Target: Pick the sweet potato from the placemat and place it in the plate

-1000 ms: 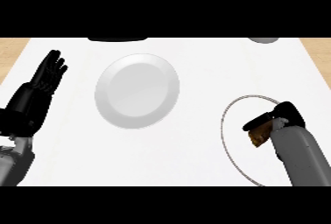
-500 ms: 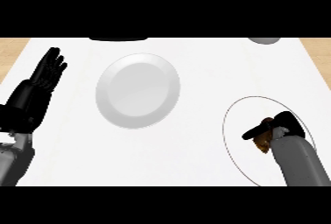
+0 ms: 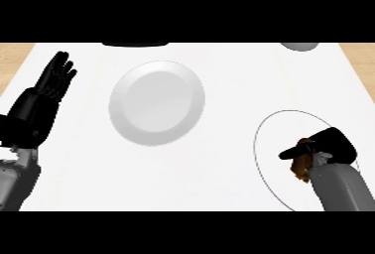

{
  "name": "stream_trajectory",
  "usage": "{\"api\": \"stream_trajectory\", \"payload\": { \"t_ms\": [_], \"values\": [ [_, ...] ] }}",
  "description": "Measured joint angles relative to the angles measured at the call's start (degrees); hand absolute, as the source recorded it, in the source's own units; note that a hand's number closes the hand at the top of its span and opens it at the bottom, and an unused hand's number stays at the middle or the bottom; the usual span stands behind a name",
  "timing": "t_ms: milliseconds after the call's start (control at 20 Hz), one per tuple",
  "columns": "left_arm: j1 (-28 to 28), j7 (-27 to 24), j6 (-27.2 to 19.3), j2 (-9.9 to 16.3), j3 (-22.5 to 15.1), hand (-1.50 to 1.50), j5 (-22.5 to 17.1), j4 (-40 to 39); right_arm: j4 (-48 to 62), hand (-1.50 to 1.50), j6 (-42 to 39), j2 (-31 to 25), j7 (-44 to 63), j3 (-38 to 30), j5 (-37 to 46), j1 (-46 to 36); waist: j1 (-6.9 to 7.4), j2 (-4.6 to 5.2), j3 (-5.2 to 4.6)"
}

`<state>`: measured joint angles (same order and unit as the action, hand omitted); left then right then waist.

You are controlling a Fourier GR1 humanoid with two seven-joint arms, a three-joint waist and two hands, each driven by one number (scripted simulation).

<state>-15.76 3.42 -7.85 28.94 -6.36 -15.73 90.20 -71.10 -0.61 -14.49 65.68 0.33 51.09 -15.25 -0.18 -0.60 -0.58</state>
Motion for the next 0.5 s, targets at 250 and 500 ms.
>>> {"api": "stream_trajectory", "payload": {
  "t_ms": [250,500],
  "values": [
    [1.1,-0.2,-0.4,-0.6,0.1,0.0,0.8,0.3,-12.1,1.5,-0.1,0.6,-6.8,10.2,5.3,9.2,-0.92,-0.53,-0.18],
    [1.2,0.2,0.1,-0.6,0.9,0.0,0.9,0.9,-25.4,1.5,0.3,-1.8,-7.9,19.1,13.4,18.4,-1.03,-0.08,0.31]
  ]
}}
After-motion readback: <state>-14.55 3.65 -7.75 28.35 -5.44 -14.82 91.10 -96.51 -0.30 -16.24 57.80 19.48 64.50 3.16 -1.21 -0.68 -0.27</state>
